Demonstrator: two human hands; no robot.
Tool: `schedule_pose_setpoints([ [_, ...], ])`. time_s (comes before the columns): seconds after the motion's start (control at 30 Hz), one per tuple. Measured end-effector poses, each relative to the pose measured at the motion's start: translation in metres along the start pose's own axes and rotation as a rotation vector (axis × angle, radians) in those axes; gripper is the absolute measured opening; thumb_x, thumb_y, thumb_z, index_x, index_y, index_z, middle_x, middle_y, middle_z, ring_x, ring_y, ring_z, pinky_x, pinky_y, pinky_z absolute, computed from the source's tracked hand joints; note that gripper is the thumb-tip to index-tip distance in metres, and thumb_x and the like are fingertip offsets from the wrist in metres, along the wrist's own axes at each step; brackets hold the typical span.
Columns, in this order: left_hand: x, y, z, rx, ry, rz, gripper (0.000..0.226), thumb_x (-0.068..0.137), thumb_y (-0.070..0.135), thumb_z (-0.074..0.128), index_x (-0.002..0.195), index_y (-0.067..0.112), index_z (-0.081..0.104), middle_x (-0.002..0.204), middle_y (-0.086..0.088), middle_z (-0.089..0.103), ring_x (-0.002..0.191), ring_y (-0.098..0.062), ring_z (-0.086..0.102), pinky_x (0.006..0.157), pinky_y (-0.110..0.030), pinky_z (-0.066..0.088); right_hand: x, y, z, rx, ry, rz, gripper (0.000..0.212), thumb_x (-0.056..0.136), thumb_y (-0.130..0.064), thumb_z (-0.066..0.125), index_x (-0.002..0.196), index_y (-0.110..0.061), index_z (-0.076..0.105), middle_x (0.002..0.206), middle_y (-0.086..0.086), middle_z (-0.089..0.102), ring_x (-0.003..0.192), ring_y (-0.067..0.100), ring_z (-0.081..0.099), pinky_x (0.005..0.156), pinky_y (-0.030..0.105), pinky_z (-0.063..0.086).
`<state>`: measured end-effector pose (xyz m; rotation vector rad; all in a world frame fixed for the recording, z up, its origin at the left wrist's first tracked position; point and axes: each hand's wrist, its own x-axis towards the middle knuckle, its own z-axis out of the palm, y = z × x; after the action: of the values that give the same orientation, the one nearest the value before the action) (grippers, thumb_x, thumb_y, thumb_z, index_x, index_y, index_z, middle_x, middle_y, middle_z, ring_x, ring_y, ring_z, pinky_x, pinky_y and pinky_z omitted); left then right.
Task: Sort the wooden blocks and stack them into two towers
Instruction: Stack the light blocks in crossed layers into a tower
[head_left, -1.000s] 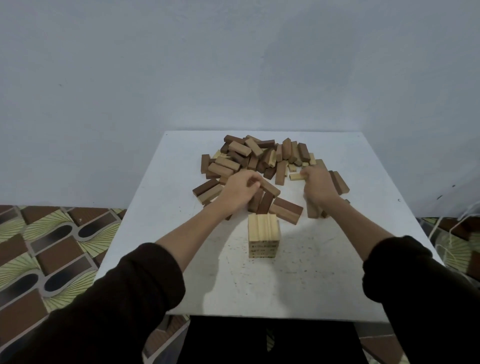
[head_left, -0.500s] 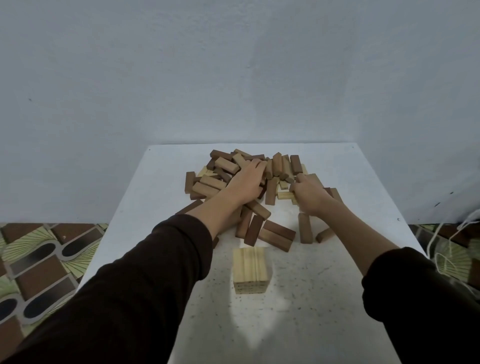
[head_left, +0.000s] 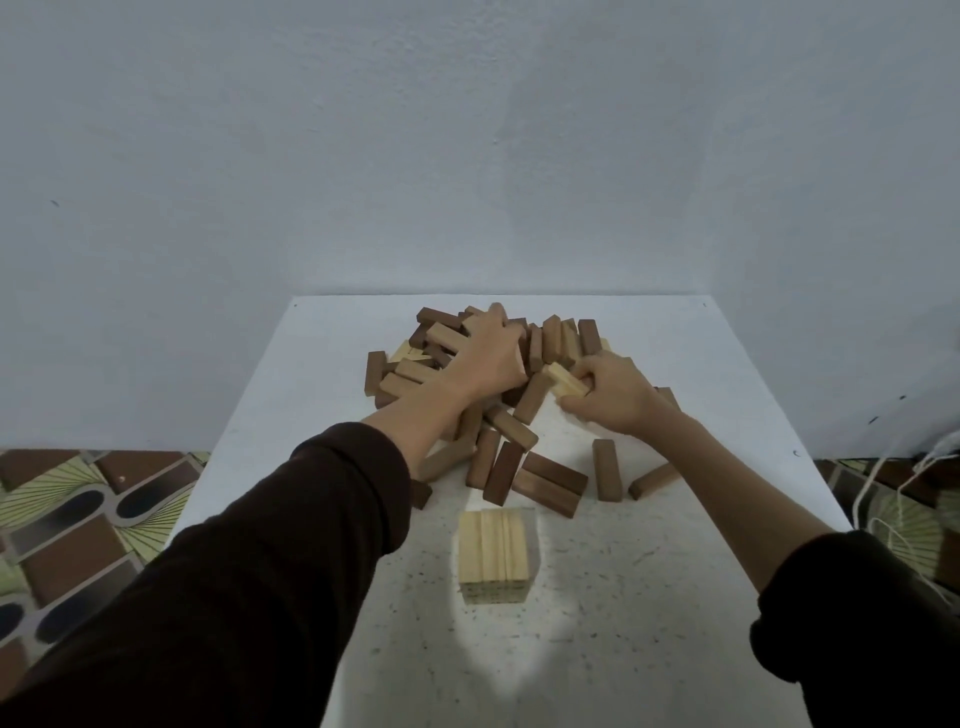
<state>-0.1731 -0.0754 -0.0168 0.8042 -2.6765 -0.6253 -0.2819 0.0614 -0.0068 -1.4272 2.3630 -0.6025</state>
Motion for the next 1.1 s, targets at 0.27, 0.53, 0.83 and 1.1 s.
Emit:
schedule_pose_setpoints([
  [0.27,-0.065,0.004,-0.025,-0.518,0.082,-0.087,0.052,0.070,0.007,0.078,0.117,0.016,0.057,0.113,-0.003,0.040,0.100,-0.015,0.049,0.084,-0.015,0.045,-0.019,-0.053,-0.003,0.731,-0.005,0.136,0.025,0.086,-0.010,0.064,0.090,0.015,0.062,0.074,0.013,0.053,0.053,0.008,0.058,0.053,0.017,0.053],
  [0.53,-0.154,-0.015,-0.054,-0.619,0.313,-0.070,0.074,0.063,0.015,0.086,0.129,0.013,0.052,0.116,-0.005,0.047,0.095,-0.008,0.053,0.075,-0.011,0.045,-0.038,-0.132,0.027,0.628,0.001,0.067,0.031,0.076,-0.018,0.072,0.071,0.011,0.064,0.068,0.000,0.062,0.068,0.008,0.055,0.063,0.024,0.052],
  [0.83,-0.251,-0.073,-0.045,-0.549,0.341,-0.167,0.060,0.064,0.002,0.084,0.115,0.018,0.058,0.103,0.005,0.048,0.085,-0.012,0.059,0.074,-0.020,0.052,-0.085,-0.192,0.122,0.323,-0.020,0.062,0.021,0.084,-0.020,0.061,0.086,0.001,0.060,0.075,0.005,0.056,0.066,0.016,0.053,0.051,0.018,0.041],
  [1.1,-0.279,-0.099,-0.028,-0.168,0.169,-0.224,0.058,0.070,0.031,0.082,0.122,0.018,0.060,0.108,0.002,0.049,0.101,-0.010,0.036,0.081,-0.015,0.025,-0.107,-0.179,0.165,-0.007,-0.009,0.015,0.036,0.094,-0.034,0.049,0.111,-0.003,0.056,0.116,0.013,0.050,0.113,0.029,0.048,0.081,0.035,0.044],
])
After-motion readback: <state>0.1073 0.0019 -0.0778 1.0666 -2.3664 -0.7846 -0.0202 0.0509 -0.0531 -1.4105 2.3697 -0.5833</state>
